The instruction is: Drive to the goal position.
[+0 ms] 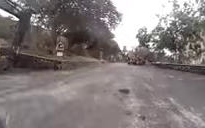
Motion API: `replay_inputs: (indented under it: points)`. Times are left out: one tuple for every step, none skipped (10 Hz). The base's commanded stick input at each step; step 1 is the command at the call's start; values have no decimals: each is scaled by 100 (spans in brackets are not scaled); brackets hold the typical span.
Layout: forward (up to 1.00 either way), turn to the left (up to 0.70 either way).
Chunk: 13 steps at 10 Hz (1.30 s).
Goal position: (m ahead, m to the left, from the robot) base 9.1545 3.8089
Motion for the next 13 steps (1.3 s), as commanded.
replay_inputs:
  points:
    - [70, 27]
    - [70, 27]
    - [70, 27]
    - [70, 27]
    - [70, 27]
    - [70, 27]
    - [70, 27]
    - [70, 27]
    - [70, 27]
    - [70, 27]
    - [70, 27]
    - [0, 27]
    - [0, 7]
